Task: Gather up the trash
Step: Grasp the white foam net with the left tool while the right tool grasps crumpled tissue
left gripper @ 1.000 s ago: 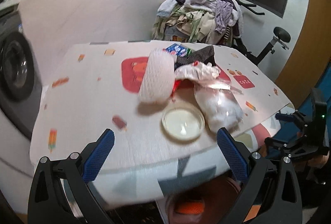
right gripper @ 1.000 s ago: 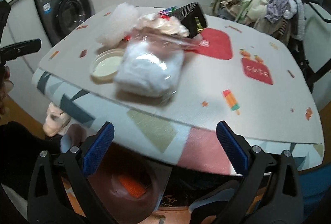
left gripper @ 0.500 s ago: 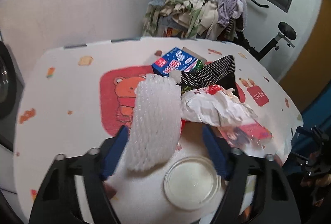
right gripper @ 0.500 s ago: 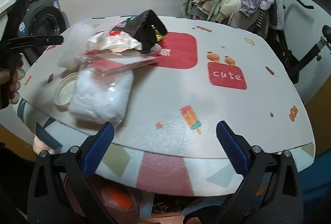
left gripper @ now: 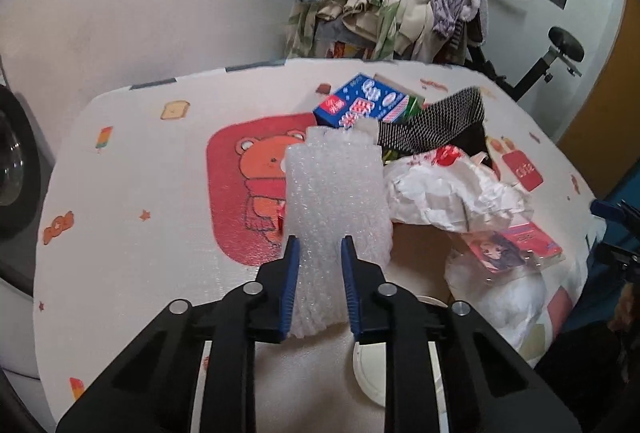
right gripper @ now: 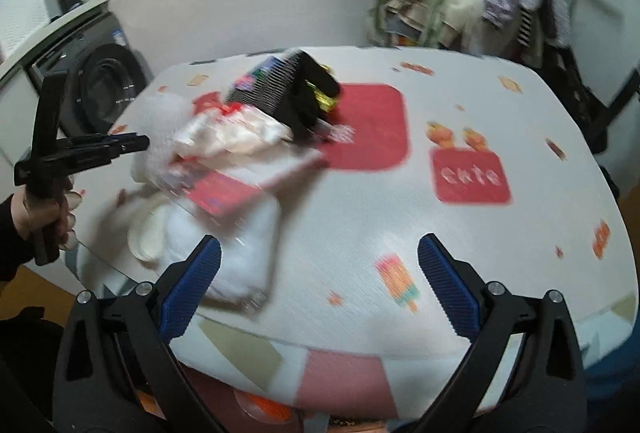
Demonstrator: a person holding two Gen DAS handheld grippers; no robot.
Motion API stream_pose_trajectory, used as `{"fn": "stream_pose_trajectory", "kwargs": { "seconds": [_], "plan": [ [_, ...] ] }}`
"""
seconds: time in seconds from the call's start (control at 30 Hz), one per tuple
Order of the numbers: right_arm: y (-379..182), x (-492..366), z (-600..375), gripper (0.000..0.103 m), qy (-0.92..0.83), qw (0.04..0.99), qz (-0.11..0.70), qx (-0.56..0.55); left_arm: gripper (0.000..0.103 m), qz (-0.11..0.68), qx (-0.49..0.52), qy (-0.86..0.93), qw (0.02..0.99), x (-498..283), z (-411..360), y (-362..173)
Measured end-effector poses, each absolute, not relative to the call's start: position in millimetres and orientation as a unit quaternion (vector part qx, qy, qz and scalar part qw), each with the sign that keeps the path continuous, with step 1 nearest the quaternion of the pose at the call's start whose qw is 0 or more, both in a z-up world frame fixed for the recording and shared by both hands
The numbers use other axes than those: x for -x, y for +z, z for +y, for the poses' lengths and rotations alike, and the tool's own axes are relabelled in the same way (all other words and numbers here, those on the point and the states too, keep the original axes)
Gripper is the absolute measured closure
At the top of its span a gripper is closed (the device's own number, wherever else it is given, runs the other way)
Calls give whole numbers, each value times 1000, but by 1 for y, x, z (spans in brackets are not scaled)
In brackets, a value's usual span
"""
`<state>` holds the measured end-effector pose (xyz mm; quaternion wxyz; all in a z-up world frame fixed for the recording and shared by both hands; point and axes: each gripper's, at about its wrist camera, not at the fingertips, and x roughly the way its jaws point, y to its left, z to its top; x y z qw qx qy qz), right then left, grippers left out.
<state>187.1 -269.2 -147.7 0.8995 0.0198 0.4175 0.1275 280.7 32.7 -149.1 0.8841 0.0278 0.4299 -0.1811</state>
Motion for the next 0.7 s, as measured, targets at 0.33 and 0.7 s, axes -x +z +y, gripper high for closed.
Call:
{"fn": "stream_pose_trajectory", "kwargs": {
  "seconds": [0.33, 0.7],
  "plan": [
    [-128, -257, -179, 7, 192, 888, 413, 70, 84, 381, 13, -181, 907, -248, 59, -96],
    [-157, -296, -140, 50, 185, 861, 469, 74, 84, 369, 29, -186, 910, -207, 68, -78]
  ]
}}
